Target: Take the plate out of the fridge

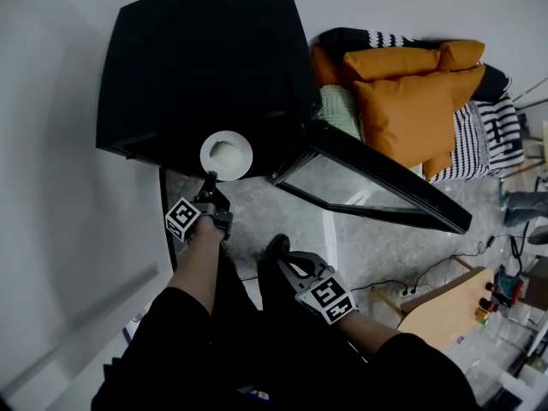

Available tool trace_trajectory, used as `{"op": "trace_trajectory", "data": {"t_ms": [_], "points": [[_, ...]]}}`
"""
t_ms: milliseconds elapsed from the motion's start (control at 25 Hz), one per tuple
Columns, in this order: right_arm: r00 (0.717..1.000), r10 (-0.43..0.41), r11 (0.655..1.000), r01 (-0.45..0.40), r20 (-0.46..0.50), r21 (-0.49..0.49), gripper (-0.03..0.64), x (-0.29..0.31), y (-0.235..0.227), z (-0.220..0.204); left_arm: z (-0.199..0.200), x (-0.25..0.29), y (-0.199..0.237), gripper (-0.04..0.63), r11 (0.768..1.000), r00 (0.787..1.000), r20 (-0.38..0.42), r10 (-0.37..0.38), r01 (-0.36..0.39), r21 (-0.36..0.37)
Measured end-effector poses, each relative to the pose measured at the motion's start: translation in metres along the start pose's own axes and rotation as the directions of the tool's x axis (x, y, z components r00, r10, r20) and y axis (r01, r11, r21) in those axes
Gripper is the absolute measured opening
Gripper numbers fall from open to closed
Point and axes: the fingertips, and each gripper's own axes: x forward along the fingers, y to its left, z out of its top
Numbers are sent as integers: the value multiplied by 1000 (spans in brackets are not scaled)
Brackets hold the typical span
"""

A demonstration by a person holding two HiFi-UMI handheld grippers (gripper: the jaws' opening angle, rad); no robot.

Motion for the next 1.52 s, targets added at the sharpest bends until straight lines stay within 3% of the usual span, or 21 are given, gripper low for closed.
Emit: {"op": "trace_trajectory", "data": {"t_ms": [320, 480, 720, 1120, 1520], "points": [[1000, 18, 1000, -18, 20, -8, 11, 3, 15, 15, -19, -47, -44, 11, 996, 991, -100, -87, 89, 23], [1000, 19, 1000, -19, 14, -21, 11, -1, 18, 16, -37, -73, -93, 11, 983, 966, -189, -177, 182, 4], [1000, -10, 1000, 10, 18, -27, 11, -18, 20, 18, -49, -117, -158, 11, 970, 931, -276, -238, 242, -17], [994, -84, 996, 83, 74, 16, 11, -36, 21, 27, -46, -173, -247, 12, 948, 905, -283, -318, 301, -101], [985, -100, 993, 107, 137, -42, 11, -32, 28, 68, 4, -170, -335, 12, 913, 894, -184, -409, 400, -84]]}}
